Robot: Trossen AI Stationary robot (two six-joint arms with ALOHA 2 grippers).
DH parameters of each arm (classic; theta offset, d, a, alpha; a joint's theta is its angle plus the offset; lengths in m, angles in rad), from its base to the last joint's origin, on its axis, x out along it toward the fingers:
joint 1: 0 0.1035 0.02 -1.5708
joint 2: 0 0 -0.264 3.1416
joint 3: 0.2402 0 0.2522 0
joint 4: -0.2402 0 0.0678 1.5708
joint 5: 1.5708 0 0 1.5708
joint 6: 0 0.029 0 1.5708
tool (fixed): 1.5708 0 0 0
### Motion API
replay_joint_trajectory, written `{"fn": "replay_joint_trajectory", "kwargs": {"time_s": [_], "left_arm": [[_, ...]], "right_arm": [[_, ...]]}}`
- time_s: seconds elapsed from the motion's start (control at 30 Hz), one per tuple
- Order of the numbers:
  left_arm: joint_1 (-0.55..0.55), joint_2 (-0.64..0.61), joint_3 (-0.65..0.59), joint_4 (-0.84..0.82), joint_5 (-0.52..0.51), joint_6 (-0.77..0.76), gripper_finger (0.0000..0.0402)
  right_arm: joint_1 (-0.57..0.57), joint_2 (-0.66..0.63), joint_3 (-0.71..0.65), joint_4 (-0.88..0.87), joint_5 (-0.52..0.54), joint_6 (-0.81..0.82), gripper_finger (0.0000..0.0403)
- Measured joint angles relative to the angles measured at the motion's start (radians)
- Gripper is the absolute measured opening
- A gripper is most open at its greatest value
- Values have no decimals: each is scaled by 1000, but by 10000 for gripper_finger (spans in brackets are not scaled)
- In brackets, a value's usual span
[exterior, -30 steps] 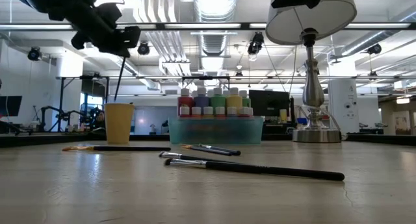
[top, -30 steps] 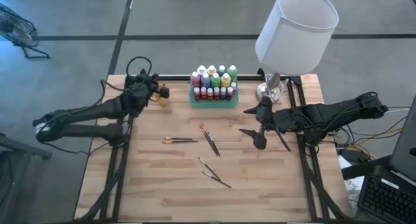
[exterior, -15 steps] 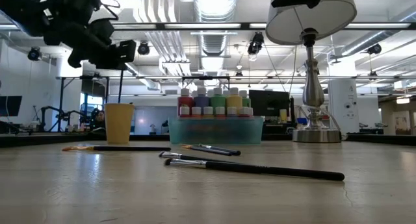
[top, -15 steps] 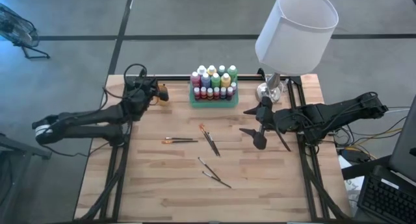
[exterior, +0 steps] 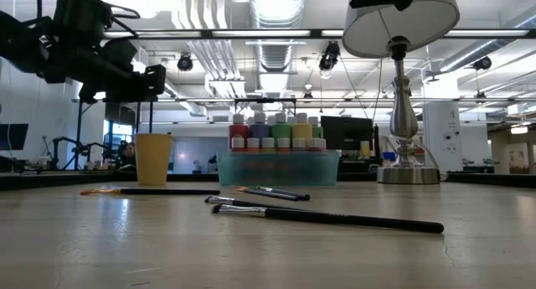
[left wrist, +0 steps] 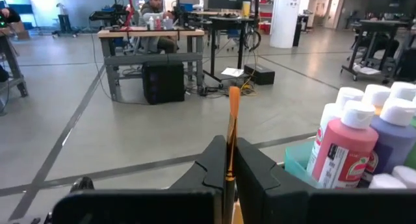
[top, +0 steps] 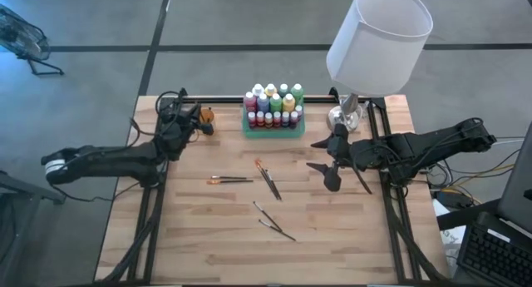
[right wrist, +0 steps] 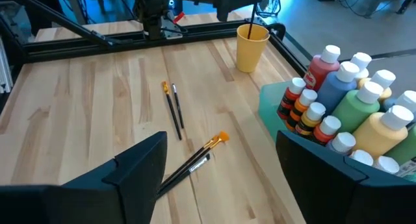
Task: Pick & Place Paint Supplies
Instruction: Put the gold paintbrush into the orange cup
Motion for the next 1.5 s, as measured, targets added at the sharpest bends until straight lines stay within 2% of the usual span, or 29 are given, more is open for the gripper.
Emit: {"fn": "replay_joint_trajectory", "kwargs": {"time_s": [0.33,0.7,1.3,1.5], "left_arm": [[4,84,-10,78,1,27,16],[10,166,-10,78,1,-41,16],[12,271,-9,116,-7,-87,17],[13,290,-9,139,-6,-89,30]], "right_arm": [[0,0,0,0,0,0,256],[0,0,0,0,0,0,226],[0,0,0,0,0,0,199],[0,0,0,0,0,0,189]]}}
